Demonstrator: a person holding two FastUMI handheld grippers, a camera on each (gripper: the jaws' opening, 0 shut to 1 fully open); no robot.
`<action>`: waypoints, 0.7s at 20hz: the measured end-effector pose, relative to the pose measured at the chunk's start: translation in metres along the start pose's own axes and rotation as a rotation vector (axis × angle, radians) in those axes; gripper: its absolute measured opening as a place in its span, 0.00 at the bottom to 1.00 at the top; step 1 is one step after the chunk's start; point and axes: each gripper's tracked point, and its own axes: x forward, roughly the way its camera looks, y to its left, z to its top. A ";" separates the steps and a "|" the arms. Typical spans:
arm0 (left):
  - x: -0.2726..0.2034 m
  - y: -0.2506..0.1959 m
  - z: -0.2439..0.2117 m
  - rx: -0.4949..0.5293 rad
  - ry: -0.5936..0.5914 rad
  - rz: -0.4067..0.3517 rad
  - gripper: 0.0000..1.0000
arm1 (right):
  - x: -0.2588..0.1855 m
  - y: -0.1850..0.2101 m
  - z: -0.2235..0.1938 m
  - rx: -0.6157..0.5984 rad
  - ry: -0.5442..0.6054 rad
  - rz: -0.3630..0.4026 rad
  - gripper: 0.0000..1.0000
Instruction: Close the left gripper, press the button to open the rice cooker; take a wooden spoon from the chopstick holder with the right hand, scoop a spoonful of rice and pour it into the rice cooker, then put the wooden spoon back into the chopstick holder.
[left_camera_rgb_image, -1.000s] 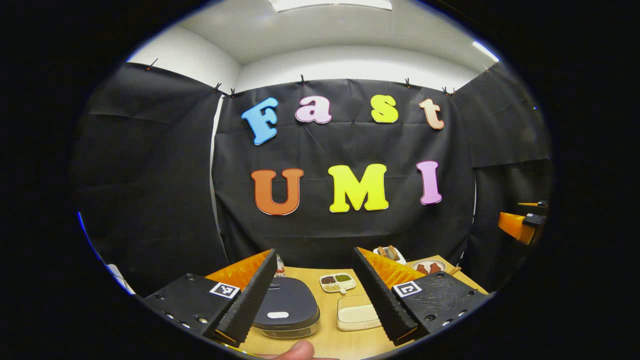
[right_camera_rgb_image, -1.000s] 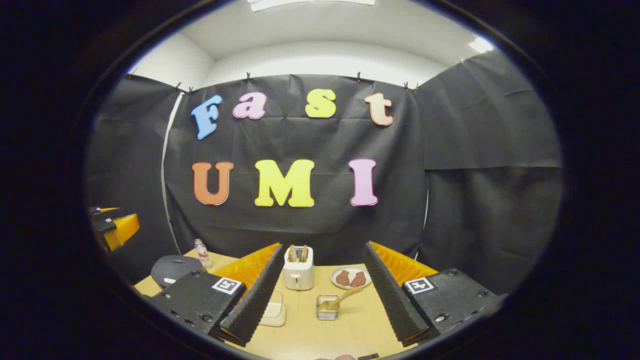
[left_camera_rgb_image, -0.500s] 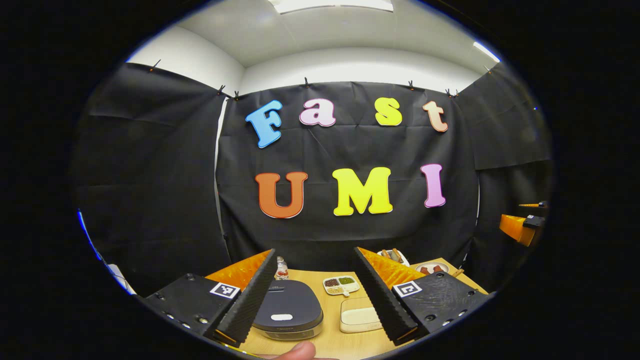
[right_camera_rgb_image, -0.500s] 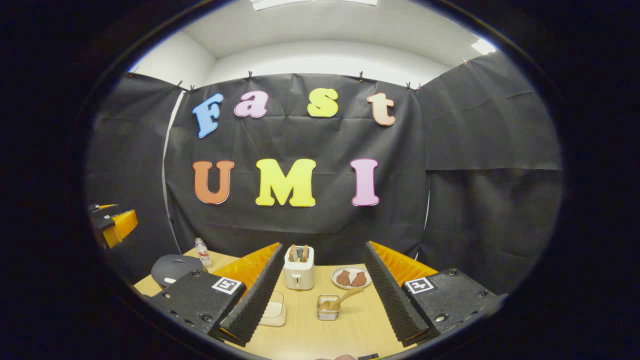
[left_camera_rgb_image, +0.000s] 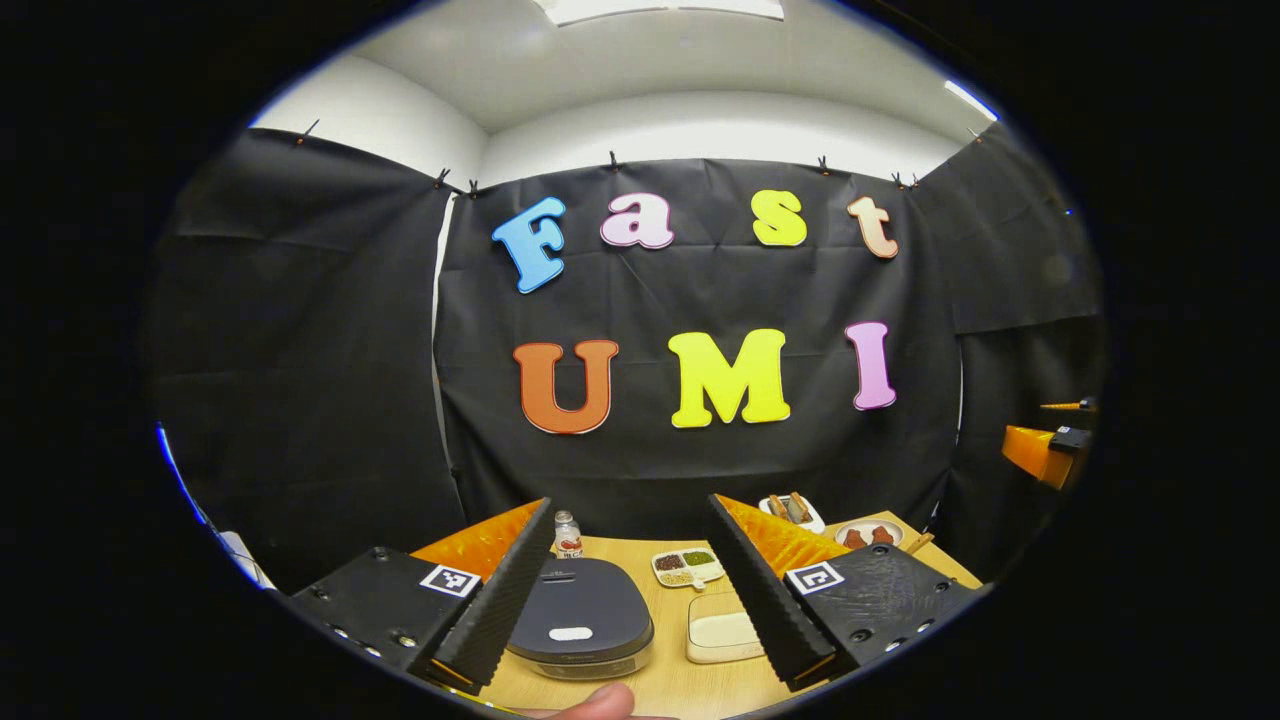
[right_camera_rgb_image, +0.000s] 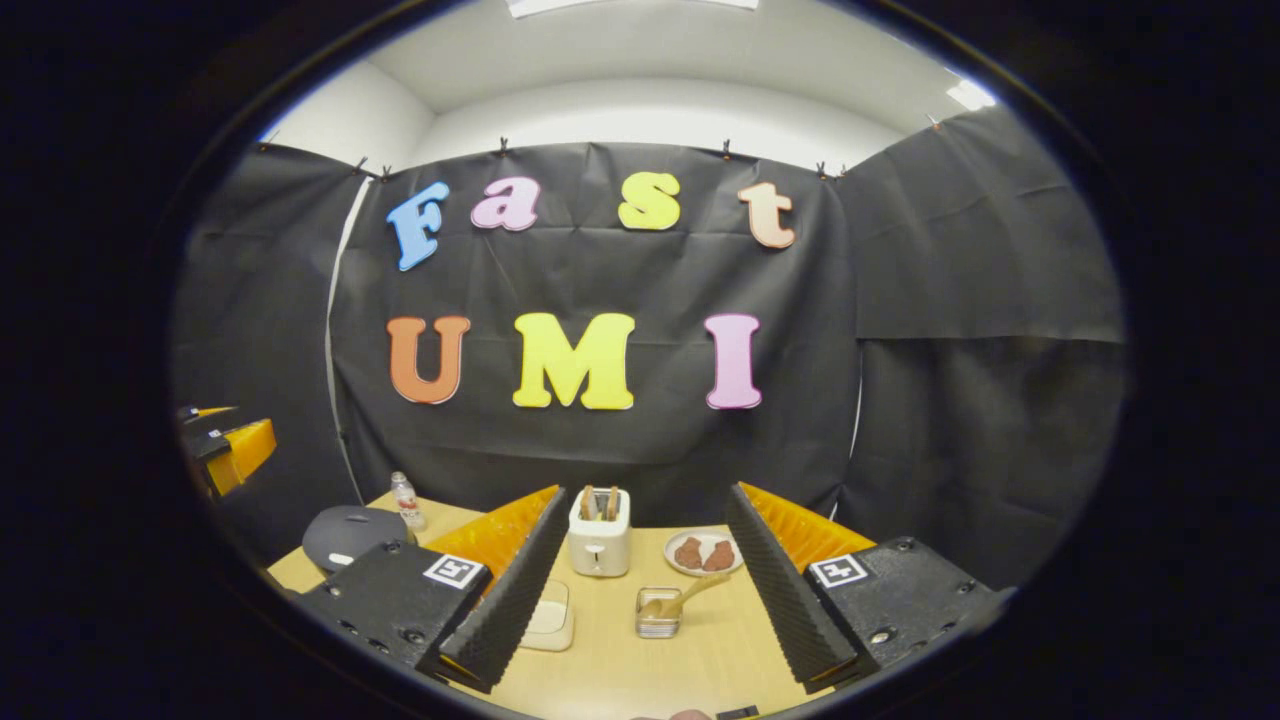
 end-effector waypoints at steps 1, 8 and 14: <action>-0.001 0.001 0.000 -0.001 0.001 -0.002 0.95 | 0.000 0.000 0.001 -0.002 -0.003 0.001 1.00; 0.002 0.001 -0.004 -0.021 0.017 -0.005 0.95 | 0.002 0.001 -0.001 -0.007 0.005 -0.001 1.00; 0.010 0.027 0.001 0.023 -0.017 0.084 0.20 | 0.006 0.004 -0.003 -0.024 0.014 0.002 1.00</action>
